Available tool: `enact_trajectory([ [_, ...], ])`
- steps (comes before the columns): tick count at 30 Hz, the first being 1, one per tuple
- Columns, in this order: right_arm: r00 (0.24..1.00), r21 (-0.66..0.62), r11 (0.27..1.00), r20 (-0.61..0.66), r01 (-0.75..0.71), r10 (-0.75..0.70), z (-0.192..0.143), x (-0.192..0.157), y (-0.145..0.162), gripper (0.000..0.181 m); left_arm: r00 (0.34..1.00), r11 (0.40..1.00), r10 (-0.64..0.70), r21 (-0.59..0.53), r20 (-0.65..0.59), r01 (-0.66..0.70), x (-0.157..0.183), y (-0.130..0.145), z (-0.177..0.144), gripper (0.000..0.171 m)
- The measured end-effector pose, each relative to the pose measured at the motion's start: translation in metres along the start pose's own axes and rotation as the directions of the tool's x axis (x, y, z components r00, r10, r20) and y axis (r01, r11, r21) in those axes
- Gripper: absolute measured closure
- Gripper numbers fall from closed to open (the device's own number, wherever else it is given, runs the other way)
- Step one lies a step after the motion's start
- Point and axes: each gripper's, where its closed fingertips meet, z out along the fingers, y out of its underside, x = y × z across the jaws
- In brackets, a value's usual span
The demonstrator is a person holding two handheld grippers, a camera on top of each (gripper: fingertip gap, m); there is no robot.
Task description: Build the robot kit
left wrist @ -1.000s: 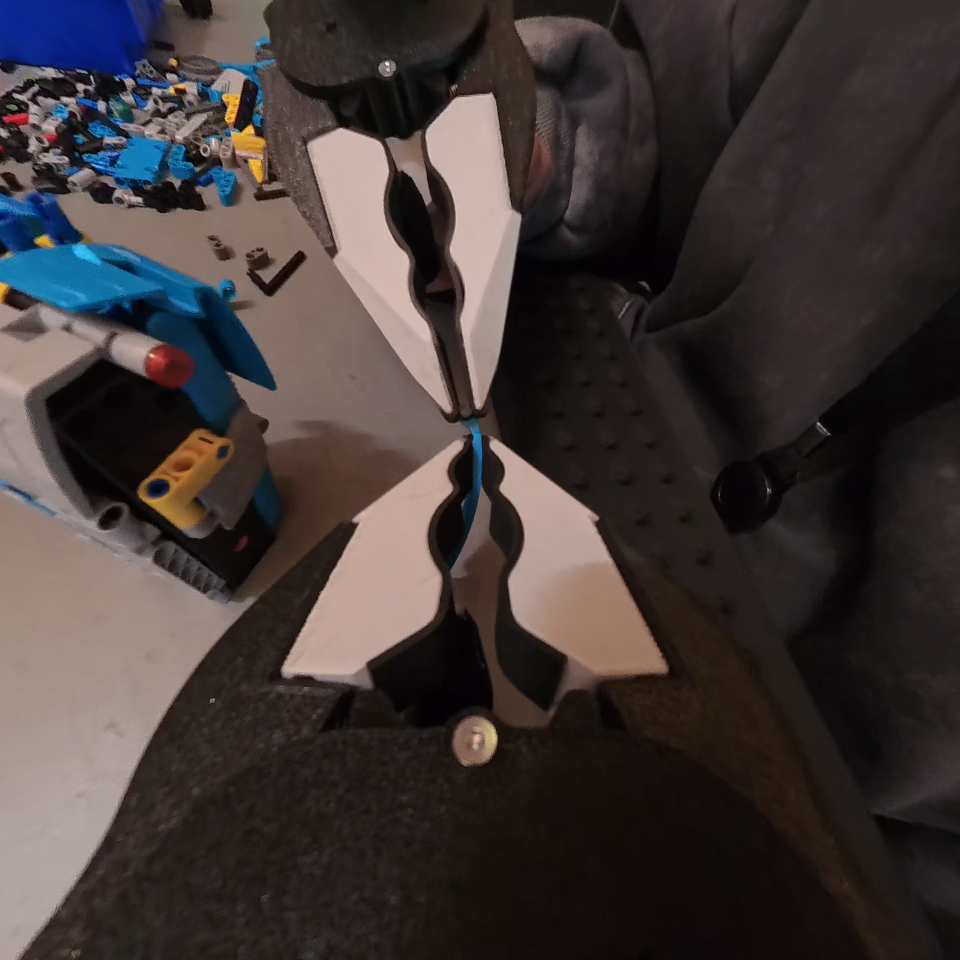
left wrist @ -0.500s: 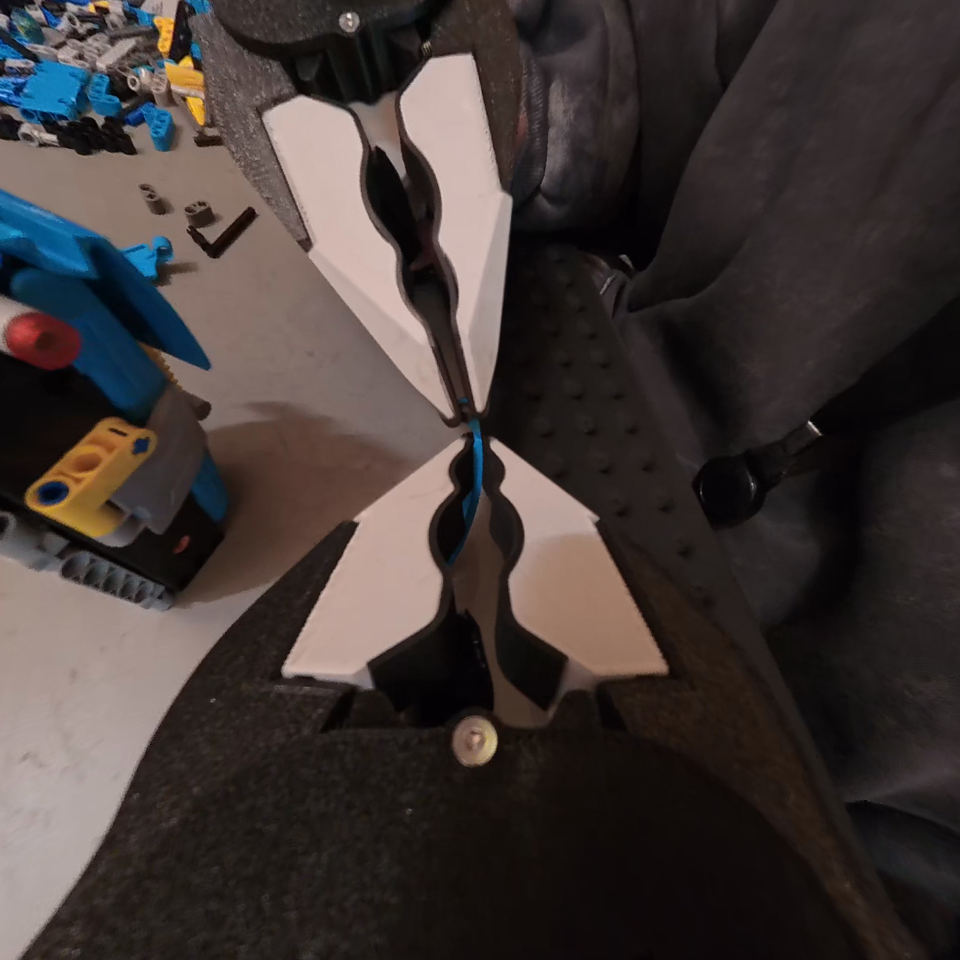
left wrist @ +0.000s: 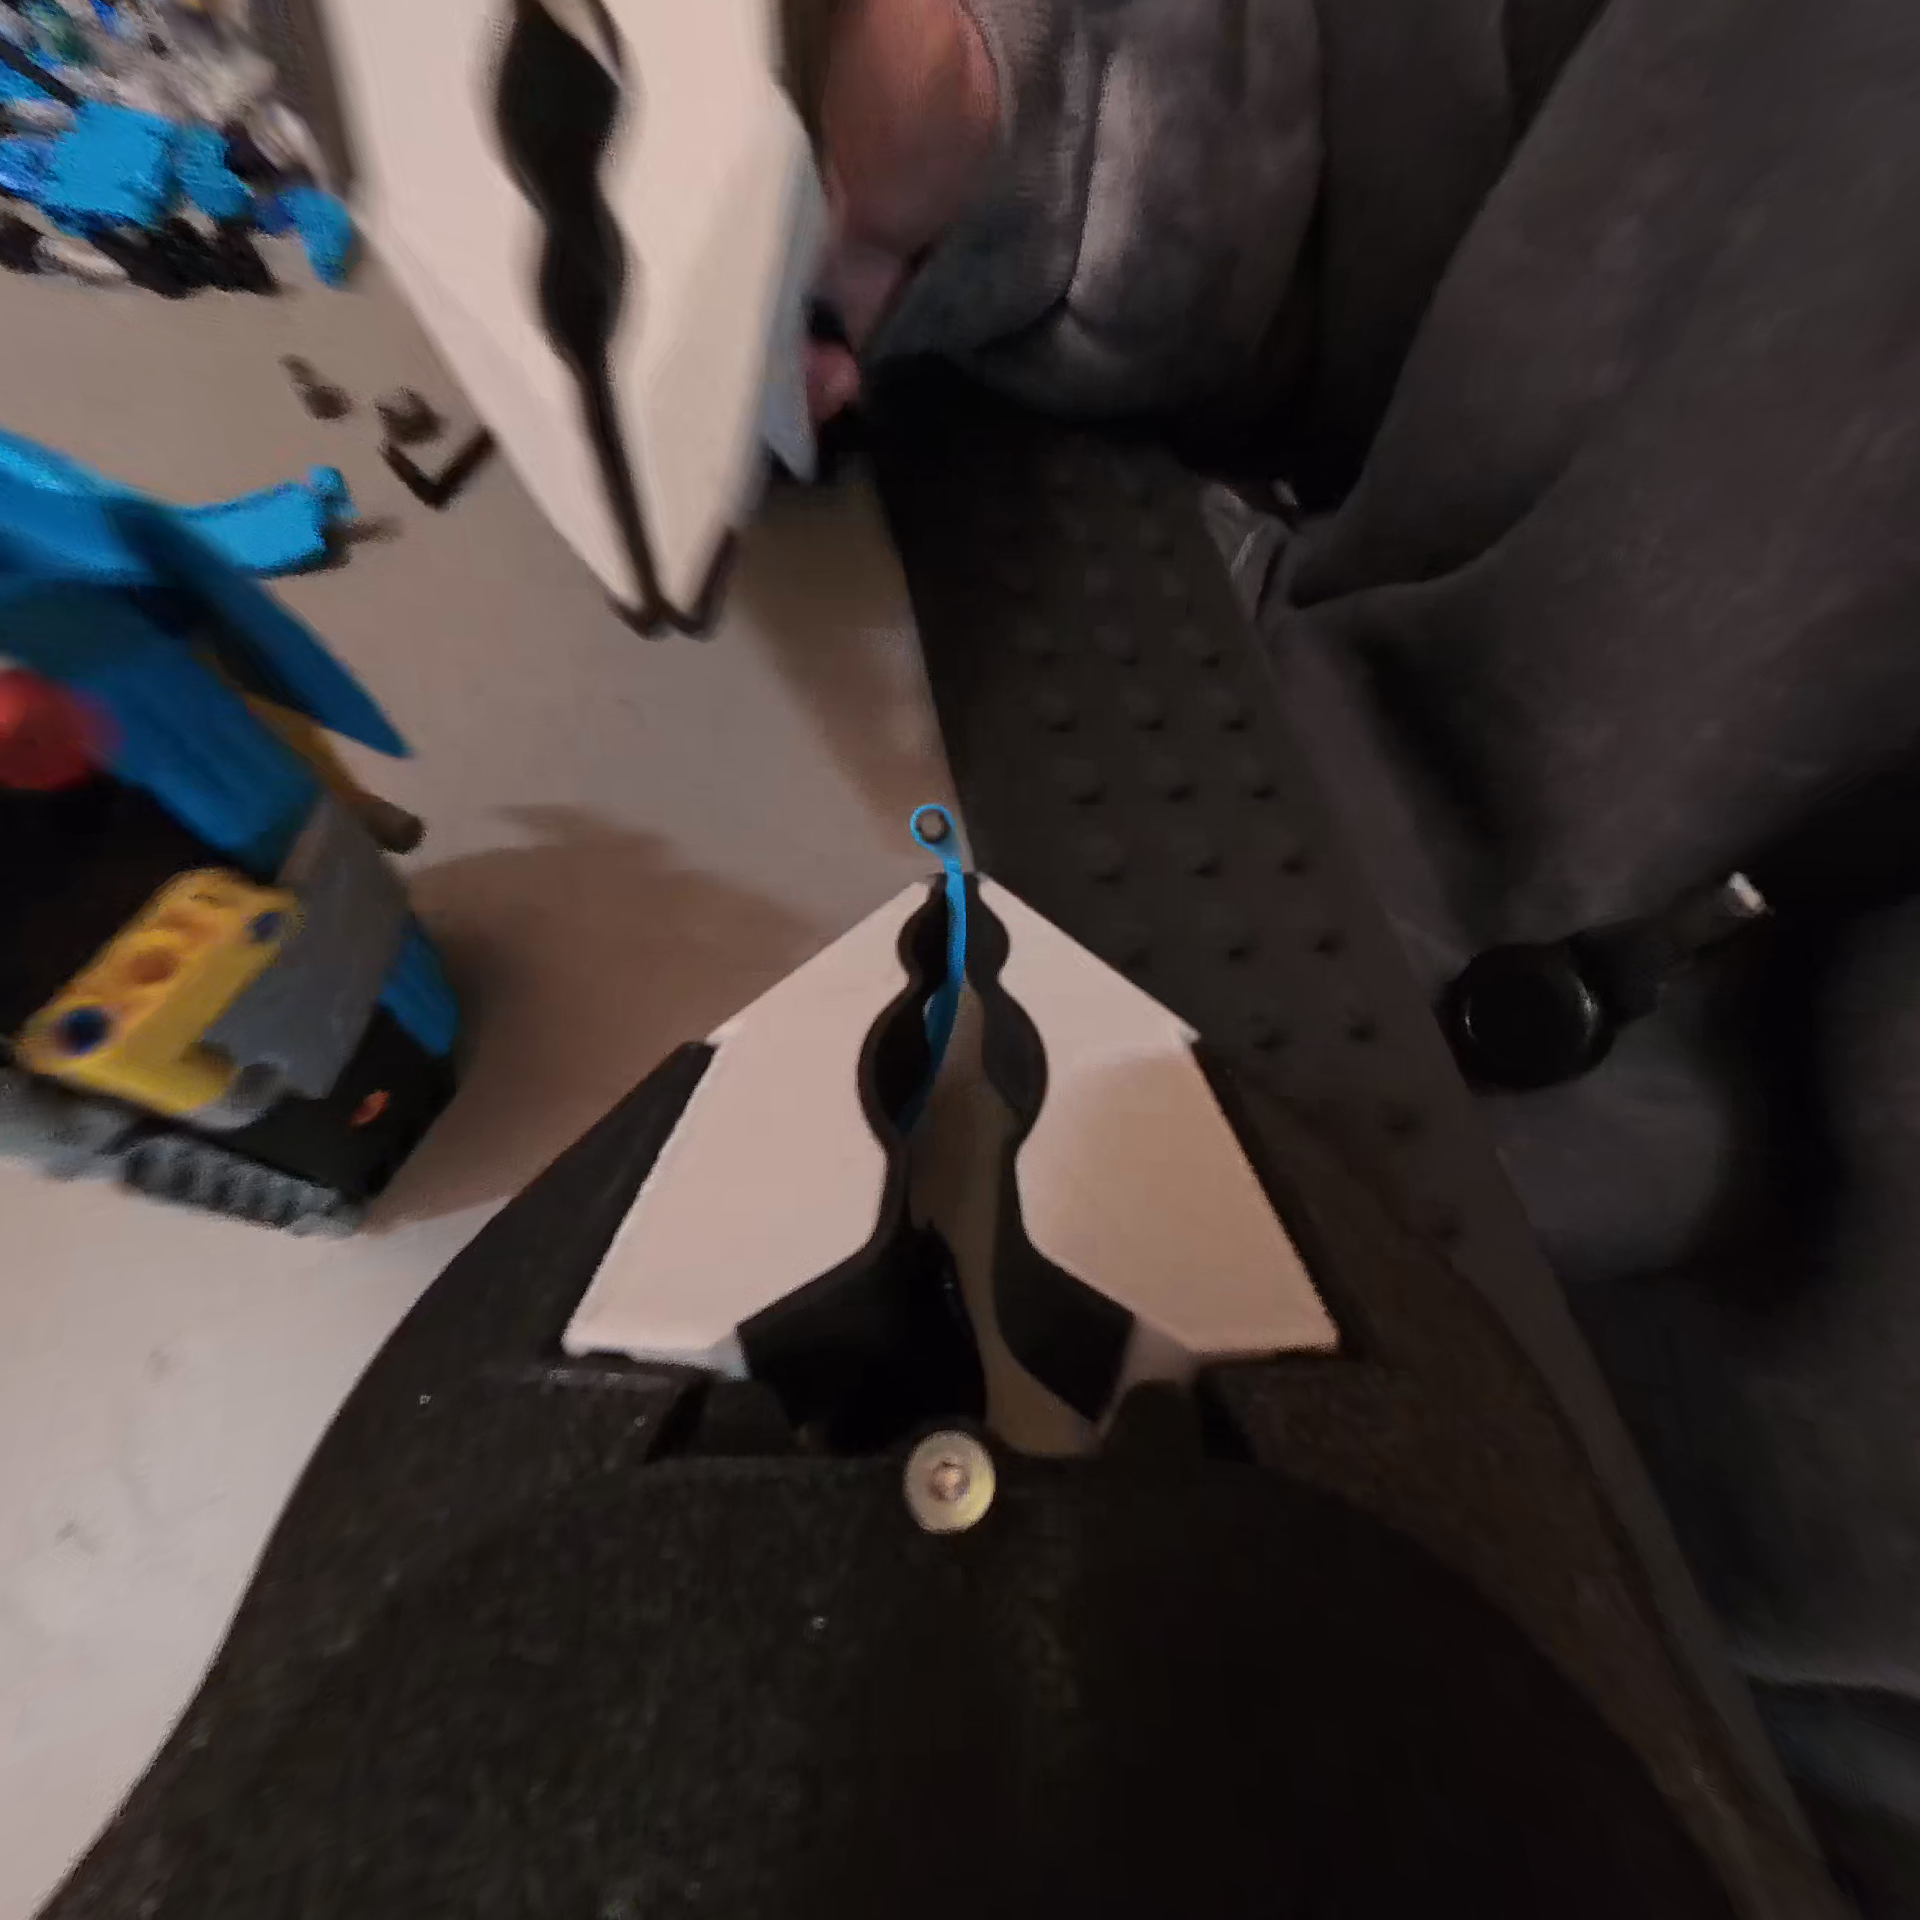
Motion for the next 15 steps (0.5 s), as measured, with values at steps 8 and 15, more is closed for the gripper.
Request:
enact_trajectory([
  [8, 0.996, 0.135, 0.989, 0.064, -0.063, 0.055, 0.008, -0.017, -0.021, 0.154, 0.994, 0.877, -0.109, 0.470, -0.017, 0.104, -0.023, -0.065, -0.050, 0.170],
  [15, 0.992, 0.213, 0.973, 0.108, -0.087, 0.066, 0.009, -0.025, -0.034, 0.174, 0.997, 0.870, -0.081, 0.487, -0.016, 0.079, -0.016, -0.069, -0.042, 0.170],
])
